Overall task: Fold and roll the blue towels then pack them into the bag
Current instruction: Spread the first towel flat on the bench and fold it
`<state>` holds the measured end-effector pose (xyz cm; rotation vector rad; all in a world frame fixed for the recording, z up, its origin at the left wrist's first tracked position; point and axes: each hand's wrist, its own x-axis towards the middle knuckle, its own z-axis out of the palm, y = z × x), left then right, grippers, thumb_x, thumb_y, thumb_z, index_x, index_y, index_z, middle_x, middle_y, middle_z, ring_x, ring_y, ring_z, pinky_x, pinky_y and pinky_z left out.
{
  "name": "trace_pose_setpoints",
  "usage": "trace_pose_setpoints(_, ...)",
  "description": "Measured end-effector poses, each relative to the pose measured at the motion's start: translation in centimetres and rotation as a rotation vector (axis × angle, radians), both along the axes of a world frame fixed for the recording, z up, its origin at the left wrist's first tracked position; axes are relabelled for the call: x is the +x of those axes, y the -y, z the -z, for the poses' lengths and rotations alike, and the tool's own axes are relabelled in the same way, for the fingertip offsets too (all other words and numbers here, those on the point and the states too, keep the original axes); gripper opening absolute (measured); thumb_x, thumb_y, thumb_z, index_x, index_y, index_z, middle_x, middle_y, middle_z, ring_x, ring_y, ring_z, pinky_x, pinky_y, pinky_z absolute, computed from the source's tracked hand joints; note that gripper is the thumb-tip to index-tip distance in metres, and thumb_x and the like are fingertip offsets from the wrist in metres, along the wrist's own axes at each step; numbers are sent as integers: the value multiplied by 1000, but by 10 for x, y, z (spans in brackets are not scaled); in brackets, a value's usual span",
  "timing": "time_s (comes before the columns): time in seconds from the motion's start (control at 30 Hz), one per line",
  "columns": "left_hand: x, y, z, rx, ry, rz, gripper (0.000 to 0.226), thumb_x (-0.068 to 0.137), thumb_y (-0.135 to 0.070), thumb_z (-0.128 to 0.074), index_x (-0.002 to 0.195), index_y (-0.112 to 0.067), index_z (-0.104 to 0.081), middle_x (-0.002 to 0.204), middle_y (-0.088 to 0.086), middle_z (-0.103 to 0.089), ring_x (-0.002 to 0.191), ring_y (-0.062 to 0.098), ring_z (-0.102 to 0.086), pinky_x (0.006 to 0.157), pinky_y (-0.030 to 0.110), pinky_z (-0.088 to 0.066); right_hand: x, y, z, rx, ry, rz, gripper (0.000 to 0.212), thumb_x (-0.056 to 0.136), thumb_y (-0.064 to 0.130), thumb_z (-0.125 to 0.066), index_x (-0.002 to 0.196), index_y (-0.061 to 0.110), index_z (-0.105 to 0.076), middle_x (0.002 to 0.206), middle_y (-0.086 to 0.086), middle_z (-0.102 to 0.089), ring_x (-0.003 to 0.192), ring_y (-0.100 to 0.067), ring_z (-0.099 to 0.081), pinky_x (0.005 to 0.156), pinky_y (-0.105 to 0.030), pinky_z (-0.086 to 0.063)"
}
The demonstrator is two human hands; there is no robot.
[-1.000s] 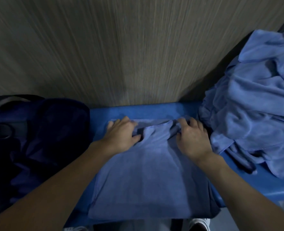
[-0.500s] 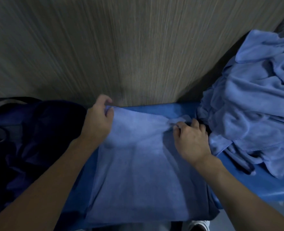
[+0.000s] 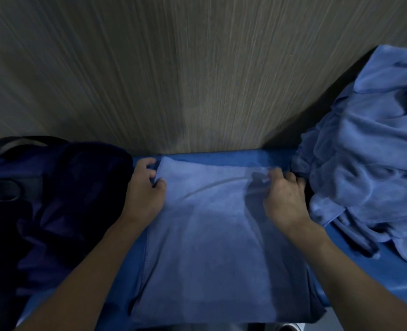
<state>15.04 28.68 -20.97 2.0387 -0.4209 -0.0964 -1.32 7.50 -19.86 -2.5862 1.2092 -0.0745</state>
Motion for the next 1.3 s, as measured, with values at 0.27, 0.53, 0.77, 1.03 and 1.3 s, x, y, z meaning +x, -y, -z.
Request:
trace_pose_setpoints(0.27,-7,-8,-20,-221,-510,66,11,93,1,-53,92,2,-64,81,14,-60,73,26,-55,61,29,-43,-8,-4,0,-57,99,79,32,89,-2,-45,120,2,-38,117,-30,-45,102,-47,-48,85,-48,-40)
trace_pose_setpoints(0.53,-33,-26,-66,-179,-360,167,31,94,8,-46,104,-11,-68,93,6,-67,80,13,-64,68,25,-53,-32,-6,-30,118,339,22,24,88,-2,-48,109,5,-56,101,-22,-61,91,-37,-57,72,-35,-40)
trace_pose_setpoints(0.77,-68,-90,-91,-83,-277,309,40,94,7,-49,107,-24,-70,111,0,-68,101,13,-64,86,29,-47,-94,-43,-65,447,551,39,28,91,-3,-50,87,13,-72,73,3,-62,61,0,-56,51,-8,-38)
trace_pose_setpoints(1.03,-88,-118,-111,-34,-518,369,34,79,-2,-54,100,-18,-76,107,29,-66,87,29,-59,74,38,-41,-137,-62,-89,856,905,118,18,88,-2,-63,78,13,-65,66,-4,-60,61,-14,-55,58,-24,-45)
trace_pose_setpoints(1.3,-57,-85,-92,113,-338,260,30,94,0,-51,117,-10,-68,78,3,-66,65,12,-61,59,25,-49,-106,-28,-78,698,766,40,39,88,-15,-45,84,14,-71,65,5,-68,55,0,-59,51,-13,-46)
